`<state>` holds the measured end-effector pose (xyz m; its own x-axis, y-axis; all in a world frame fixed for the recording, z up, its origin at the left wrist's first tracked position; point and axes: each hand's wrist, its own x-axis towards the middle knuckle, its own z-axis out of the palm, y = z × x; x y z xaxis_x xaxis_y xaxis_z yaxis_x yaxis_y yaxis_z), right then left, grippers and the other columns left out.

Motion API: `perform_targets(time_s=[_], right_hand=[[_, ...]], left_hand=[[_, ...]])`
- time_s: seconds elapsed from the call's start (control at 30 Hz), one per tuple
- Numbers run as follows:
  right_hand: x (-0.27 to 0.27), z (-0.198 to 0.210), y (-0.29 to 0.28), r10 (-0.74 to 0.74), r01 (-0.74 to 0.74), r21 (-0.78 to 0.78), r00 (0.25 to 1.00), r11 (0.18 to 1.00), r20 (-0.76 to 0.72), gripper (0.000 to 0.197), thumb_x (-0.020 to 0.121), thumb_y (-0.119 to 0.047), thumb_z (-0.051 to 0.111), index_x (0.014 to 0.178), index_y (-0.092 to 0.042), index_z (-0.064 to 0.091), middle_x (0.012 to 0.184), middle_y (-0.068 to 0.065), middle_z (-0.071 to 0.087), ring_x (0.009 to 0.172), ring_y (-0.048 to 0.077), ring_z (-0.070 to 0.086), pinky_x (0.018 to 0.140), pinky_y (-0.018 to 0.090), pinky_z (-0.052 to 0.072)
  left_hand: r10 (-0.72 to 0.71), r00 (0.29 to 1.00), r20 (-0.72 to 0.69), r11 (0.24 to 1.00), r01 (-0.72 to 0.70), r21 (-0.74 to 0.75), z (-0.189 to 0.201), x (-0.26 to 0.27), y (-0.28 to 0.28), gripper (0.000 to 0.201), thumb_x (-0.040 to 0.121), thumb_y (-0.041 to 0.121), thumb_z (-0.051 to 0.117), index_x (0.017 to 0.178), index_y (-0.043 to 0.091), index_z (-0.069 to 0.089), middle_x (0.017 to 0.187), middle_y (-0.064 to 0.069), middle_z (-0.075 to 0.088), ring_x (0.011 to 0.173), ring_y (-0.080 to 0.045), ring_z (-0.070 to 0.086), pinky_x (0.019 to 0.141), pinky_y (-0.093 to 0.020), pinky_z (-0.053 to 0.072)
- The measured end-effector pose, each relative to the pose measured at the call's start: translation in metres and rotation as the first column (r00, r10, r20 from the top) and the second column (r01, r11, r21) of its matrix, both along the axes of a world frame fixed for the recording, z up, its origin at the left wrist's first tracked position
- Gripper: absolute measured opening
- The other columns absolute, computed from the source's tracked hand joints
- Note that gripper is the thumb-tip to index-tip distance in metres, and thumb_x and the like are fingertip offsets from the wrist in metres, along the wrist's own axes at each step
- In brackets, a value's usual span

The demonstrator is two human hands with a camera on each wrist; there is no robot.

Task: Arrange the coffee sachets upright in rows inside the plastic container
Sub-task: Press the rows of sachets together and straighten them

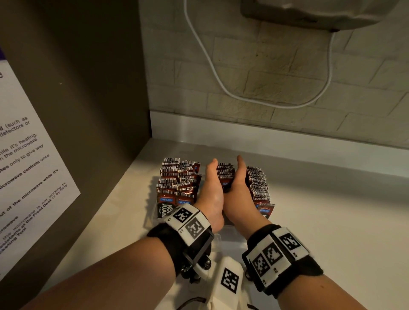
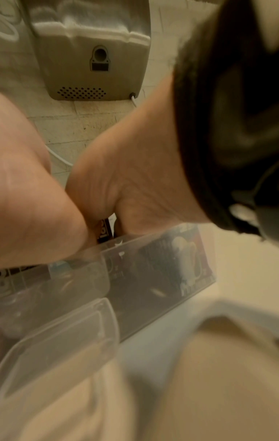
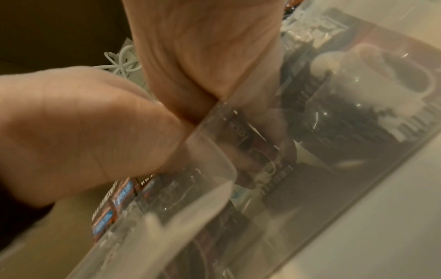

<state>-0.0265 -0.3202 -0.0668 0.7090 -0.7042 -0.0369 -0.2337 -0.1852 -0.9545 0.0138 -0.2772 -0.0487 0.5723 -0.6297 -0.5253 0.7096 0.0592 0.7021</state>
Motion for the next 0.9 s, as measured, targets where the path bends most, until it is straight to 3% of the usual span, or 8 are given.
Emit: perform_targets(time_s=[0.1, 0.17, 0.23, 0.37, 0.5, 0.63, 0.73, 0.9], right_hand=[[-0.0019, 0.0009, -0.0005, 0.014, -0.014, -0.008, 1.000, 1.000, 0.005, 0.103, 0.083, 0.005, 0.063, 0.148, -0.038, -0.003, 0.144, 0.004, 0.039, 0.118, 0.008, 0.045, 0.101, 0.029, 0.039], [-0.0023, 0.0007, -0.0011, 0.021, -0.021, -0.015, 1.000, 1.000, -0.001, 0.103, 0.083, 0.007, 0.063, 0.149, -0.037, -0.003, 0.145, 0.003, 0.038, 0.116, 0.005, 0.043, 0.097, 0.025, 0.038], [-0.0014, -0.0012, -0.0015, 0.007, -0.007, -0.026, 1.000, 1.000, -0.012, 0.104, 0.082, 0.006, 0.064, 0.148, -0.040, -0.003, 0.148, 0.004, 0.036, 0.123, 0.009, 0.043, 0.102, 0.028, 0.038], [0.0005, -0.0047, -0.0008, -0.002, 0.000, -0.049, 0.999, 0.999, -0.033, 0.106, 0.081, 0.005, 0.063, 0.144, -0.049, -0.003, 0.150, 0.007, 0.034, 0.132, 0.020, 0.042, 0.108, 0.044, 0.038], [-0.0015, -0.0040, -0.0014, 0.006, -0.007, -0.037, 1.000, 0.999, -0.024, 0.104, 0.083, 0.001, 0.064, 0.145, -0.047, -0.003, 0.150, 0.006, 0.035, 0.131, 0.019, 0.042, 0.108, 0.042, 0.038], [-0.0007, -0.0047, -0.0018, -0.011, 0.010, -0.019, 1.000, 1.000, -0.009, 0.106, 0.081, 0.002, 0.066, 0.145, -0.046, -0.003, 0.146, 0.005, 0.040, 0.126, 0.016, 0.047, 0.106, 0.039, 0.041], [-0.0007, -0.0045, -0.0019, -0.010, 0.010, 0.008, 1.000, 1.000, 0.015, 0.106, 0.080, 0.005, 0.067, 0.148, -0.040, -0.002, 0.141, 0.003, 0.046, 0.121, 0.012, 0.050, 0.102, 0.031, 0.042], [0.0010, -0.0055, 0.0006, -0.020, 0.020, -0.008, 1.000, 1.000, -0.008, 0.101, 0.083, -0.001, 0.064, 0.143, -0.050, 0.000, 0.146, 0.007, 0.040, 0.128, 0.020, 0.047, 0.107, 0.046, 0.040]], left_hand=[[-0.016, 1.000, 0.000, 1.000, 0.016, 0.016, -0.0012, 0.0005, 0.0007, 0.036, 0.087, 0.065, 0.045, 0.083, 0.031, 0.057, 0.108, -0.004, 0.064, 0.108, -0.027, 0.060, 0.103, -0.051, 0.042], [-0.014, 1.000, 0.004, 1.000, 0.014, 0.020, -0.0014, 0.0020, -0.0001, 0.036, 0.087, 0.066, 0.045, 0.082, 0.031, 0.054, 0.104, -0.002, 0.063, 0.102, -0.024, 0.060, 0.102, -0.049, 0.043], [-0.012, 1.000, 0.012, 1.000, 0.012, 0.019, 0.0003, 0.0017, 0.0005, 0.035, 0.089, 0.064, 0.044, 0.081, 0.032, 0.054, 0.095, 0.001, 0.061, 0.093, -0.021, 0.059, 0.097, -0.045, 0.045], [-0.005, 0.999, 0.035, 1.000, 0.004, 0.013, -0.0005, 0.0006, 0.0005, 0.034, 0.090, 0.061, 0.046, 0.079, 0.031, 0.058, 0.093, 0.002, 0.063, 0.090, -0.019, 0.060, 0.094, -0.043, 0.046], [-0.012, 0.999, 0.052, 1.000, 0.012, 0.010, -0.0026, -0.0007, 0.0004, 0.038, 0.087, 0.063, 0.049, 0.088, 0.028, 0.064, 0.105, -0.004, 0.069, 0.099, -0.023, 0.064, 0.097, -0.045, 0.047], [-0.014, 0.998, 0.055, 1.000, 0.013, 0.022, -0.0018, 0.0000, 0.0022, 0.037, 0.088, 0.062, 0.047, 0.085, 0.029, 0.063, 0.102, -0.003, 0.069, 0.098, -0.022, 0.063, 0.099, -0.046, 0.046], [-0.016, 0.999, 0.048, 0.999, 0.015, 0.030, 0.0010, 0.0004, 0.0038, 0.036, 0.090, 0.061, 0.044, 0.083, 0.029, 0.059, 0.105, -0.002, 0.067, 0.102, -0.023, 0.062, 0.103, -0.047, 0.043], [-0.040, 0.997, 0.064, 0.997, 0.036, 0.070, 0.0043, -0.0016, 0.0050, 0.034, 0.089, 0.061, 0.046, 0.079, 0.031, 0.058, 0.099, 0.000, 0.065, 0.096, -0.021, 0.061, 0.098, -0.045, 0.045]])
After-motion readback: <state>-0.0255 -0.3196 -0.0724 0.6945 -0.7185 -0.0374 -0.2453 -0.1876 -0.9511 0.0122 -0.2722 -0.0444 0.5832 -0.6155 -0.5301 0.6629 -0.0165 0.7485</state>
